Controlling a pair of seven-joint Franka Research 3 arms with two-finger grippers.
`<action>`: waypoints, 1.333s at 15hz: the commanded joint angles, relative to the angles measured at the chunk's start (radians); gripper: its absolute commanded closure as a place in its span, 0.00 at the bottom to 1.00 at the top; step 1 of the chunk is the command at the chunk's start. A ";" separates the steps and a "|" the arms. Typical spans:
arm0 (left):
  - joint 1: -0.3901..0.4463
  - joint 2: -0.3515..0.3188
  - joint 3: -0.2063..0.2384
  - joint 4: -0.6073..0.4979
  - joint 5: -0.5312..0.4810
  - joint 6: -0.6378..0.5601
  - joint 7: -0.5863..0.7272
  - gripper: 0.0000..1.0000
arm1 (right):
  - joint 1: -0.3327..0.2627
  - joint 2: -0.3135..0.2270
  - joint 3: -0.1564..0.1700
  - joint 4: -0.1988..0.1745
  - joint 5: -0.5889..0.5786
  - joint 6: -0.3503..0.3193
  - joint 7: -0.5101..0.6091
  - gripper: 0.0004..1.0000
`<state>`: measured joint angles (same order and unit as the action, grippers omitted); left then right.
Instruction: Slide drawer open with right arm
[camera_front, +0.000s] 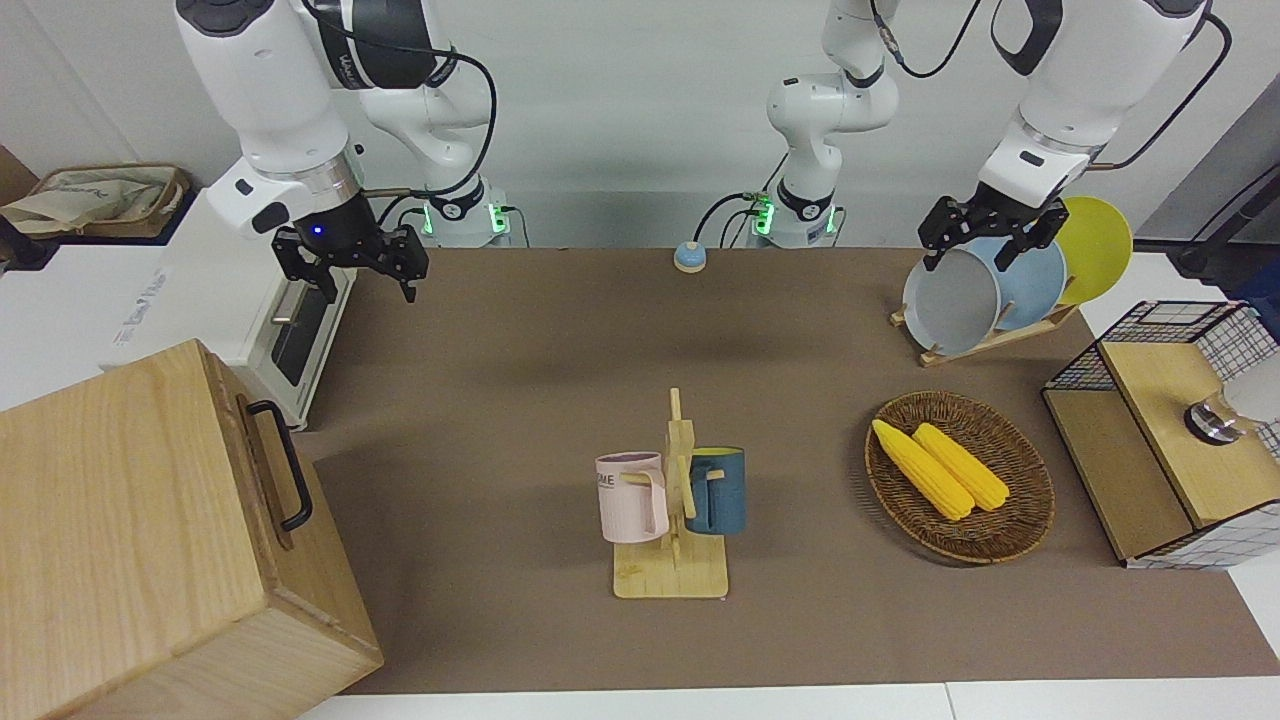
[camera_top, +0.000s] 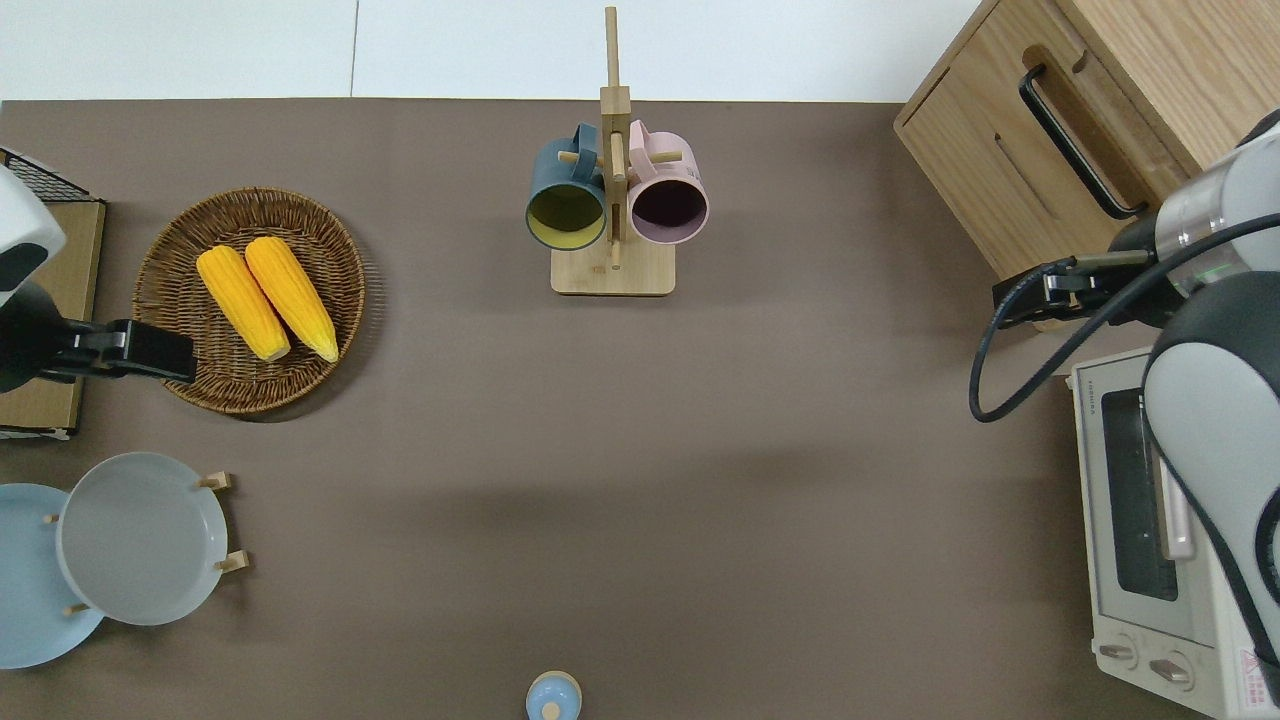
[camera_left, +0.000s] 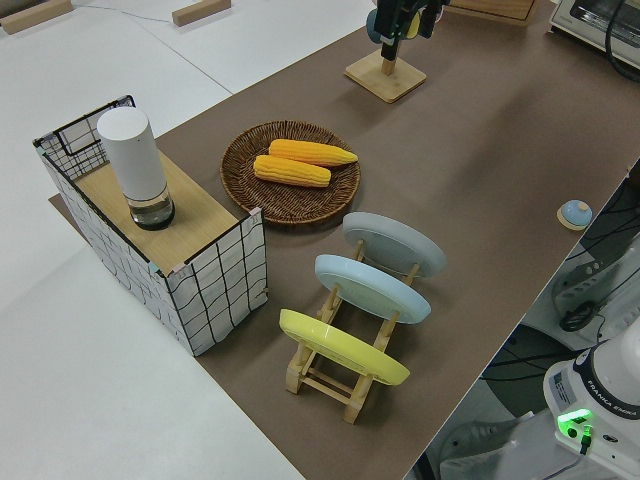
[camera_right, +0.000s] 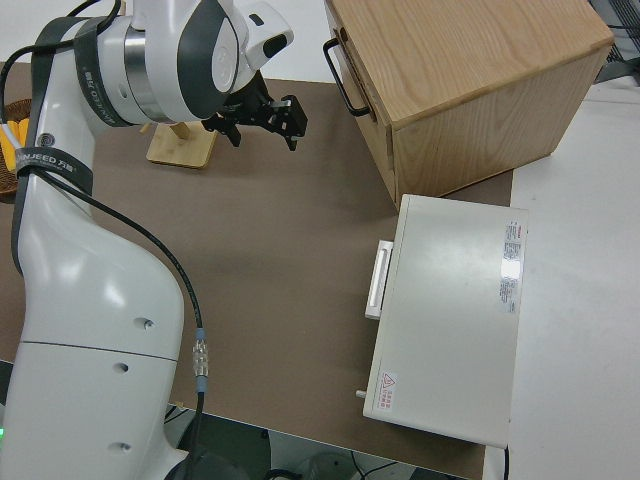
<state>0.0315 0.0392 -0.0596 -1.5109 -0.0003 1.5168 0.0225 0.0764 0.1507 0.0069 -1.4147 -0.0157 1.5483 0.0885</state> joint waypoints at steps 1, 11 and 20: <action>0.004 0.011 -0.006 0.026 0.017 -0.020 0.010 0.01 | 0.005 0.007 -0.001 0.017 0.023 -0.008 -0.016 0.02; 0.004 0.011 -0.006 0.024 0.017 -0.020 0.010 0.01 | 0.014 0.010 -0.001 0.017 0.022 -0.004 -0.018 0.02; 0.004 0.011 -0.006 0.026 0.017 -0.020 0.010 0.01 | 0.020 -0.003 0.010 0.017 -0.122 -0.010 -0.021 0.02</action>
<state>0.0315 0.0392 -0.0596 -1.5109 -0.0003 1.5168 0.0225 0.0897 0.1507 0.0045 -1.4115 -0.0476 1.5488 0.0877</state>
